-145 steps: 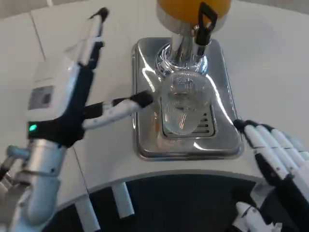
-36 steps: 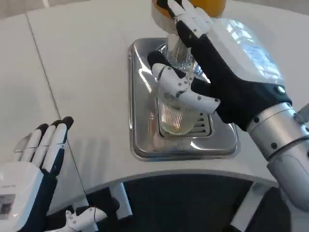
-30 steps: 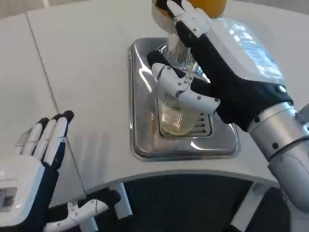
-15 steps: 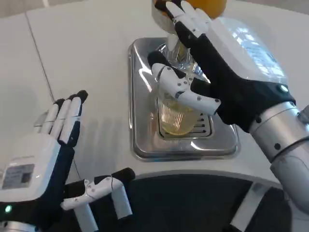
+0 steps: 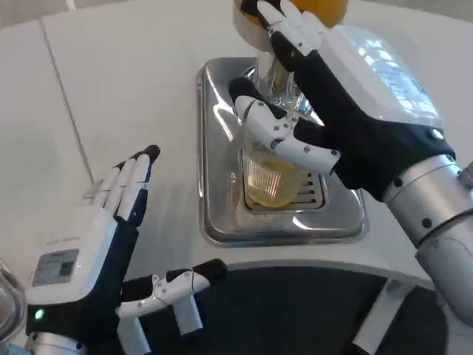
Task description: Grasp the cup under the faucet to collect the drink, then remove the cup.
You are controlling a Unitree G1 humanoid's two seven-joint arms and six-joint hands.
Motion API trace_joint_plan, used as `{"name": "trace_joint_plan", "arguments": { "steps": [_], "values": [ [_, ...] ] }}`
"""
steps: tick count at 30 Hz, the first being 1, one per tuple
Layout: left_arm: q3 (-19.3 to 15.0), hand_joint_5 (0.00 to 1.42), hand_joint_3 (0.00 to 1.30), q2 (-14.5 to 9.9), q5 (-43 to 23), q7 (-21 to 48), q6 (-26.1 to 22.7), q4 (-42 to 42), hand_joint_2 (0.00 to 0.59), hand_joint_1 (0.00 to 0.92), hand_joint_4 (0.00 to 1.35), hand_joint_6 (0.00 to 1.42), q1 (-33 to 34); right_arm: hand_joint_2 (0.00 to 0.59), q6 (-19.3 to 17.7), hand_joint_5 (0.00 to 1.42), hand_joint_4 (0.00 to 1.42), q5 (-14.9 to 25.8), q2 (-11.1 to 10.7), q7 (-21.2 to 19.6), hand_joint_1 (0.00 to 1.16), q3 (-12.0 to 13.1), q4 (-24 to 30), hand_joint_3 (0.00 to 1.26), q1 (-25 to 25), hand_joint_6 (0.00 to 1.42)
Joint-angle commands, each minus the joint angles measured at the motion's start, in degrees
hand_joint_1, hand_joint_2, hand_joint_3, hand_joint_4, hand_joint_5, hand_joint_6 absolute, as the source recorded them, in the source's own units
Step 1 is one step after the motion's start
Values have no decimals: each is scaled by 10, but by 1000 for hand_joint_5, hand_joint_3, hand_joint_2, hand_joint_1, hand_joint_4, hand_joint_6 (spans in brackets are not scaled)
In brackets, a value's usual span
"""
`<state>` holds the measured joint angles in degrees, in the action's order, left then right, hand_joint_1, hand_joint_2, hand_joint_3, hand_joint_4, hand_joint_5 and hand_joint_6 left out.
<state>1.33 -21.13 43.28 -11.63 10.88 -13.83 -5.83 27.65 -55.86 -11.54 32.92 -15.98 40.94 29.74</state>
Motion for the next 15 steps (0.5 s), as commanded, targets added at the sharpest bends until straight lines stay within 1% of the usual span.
{"name": "trace_joint_plan", "arguments": {
  "steps": [1, 5, 9, 15],
  "values": [
    [10, 40, 0, 8, -6, 1, -8, 18, 45, 91, 0, 100, 14, 498, -9, 0, 0, 9, 0, 8, 116, 1, -4, 54, -9, 31],
    [15, 40, 0, 12, -8, 0, -10, 29, 44, 95, 0, 102, 27, 502, -10, 0, 0, 9, 0, 8, 121, 3, -4, 54, -9, 31],
    [29, 40, 0, 17, -3, -2, -11, 41, 43, 100, 0, 103, 47, 504, -11, 0, 0, 15, -4, 10, 124, 9, -3, 54, -10, 31],
    [49, 40, 0, 17, 1, -3, -8, 67, 42, 107, 0, 105, 78, 505, -12, 0, 0, 21, -8, 14, 128, 18, 9, 54, -20, 31]
  ]
}}
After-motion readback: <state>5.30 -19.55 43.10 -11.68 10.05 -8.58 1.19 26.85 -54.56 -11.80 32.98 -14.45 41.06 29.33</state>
